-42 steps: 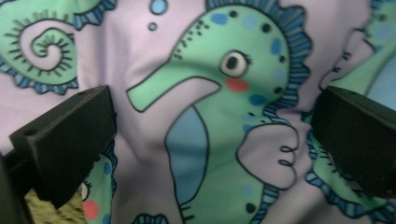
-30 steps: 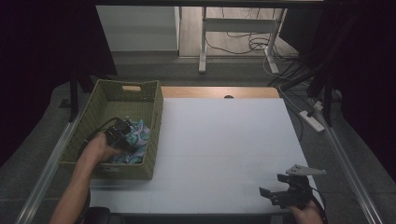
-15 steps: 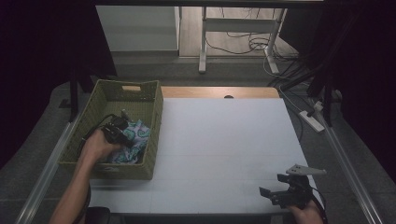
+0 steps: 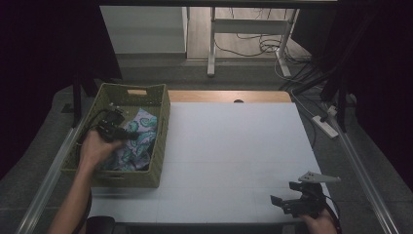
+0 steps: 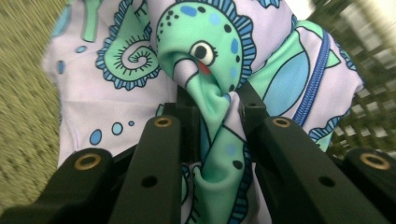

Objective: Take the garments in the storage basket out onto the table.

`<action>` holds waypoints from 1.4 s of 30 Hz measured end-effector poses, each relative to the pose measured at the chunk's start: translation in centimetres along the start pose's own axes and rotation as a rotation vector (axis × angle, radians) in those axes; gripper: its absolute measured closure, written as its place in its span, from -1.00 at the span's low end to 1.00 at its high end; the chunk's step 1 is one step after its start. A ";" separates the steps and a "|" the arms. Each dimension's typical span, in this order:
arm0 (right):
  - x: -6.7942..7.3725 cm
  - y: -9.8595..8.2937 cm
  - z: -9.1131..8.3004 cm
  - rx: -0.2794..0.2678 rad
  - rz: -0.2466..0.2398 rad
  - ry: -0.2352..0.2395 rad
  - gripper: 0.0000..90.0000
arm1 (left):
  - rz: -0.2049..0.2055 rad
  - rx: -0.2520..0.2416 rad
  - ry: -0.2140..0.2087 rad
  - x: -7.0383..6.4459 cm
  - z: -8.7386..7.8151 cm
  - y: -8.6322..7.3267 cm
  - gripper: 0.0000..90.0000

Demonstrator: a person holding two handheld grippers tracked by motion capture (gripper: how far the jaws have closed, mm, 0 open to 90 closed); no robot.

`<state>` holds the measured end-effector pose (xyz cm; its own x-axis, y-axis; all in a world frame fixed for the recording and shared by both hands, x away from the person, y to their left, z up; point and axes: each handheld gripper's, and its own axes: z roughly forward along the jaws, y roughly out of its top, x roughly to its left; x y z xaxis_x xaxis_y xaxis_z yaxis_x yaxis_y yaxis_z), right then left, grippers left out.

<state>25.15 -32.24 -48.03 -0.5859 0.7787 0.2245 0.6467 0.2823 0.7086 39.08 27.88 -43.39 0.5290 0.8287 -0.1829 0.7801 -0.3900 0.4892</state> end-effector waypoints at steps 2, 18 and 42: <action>0.0 0.0 0.0 0.000 0.001 0.000 -0.97 | 0.005 -0.043 0.008 -0.3 -1.3 0.4 0.68; 0.0 0.0 0.0 -0.002 0.000 0.002 -0.97 | 0.030 -0.183 0.029 -1.5 -6.0 3.2 0.68; -0.1 0.0 0.0 -0.002 0.008 0.000 -0.97 | 0.142 -0.341 -0.055 -6.7 -10.0 9.9 0.68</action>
<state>25.15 -32.32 -48.02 -0.5810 0.7807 0.2299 0.6502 0.2754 0.7081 39.89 22.48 -28.80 0.6487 0.7492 -0.1338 0.5461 -0.3358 0.7675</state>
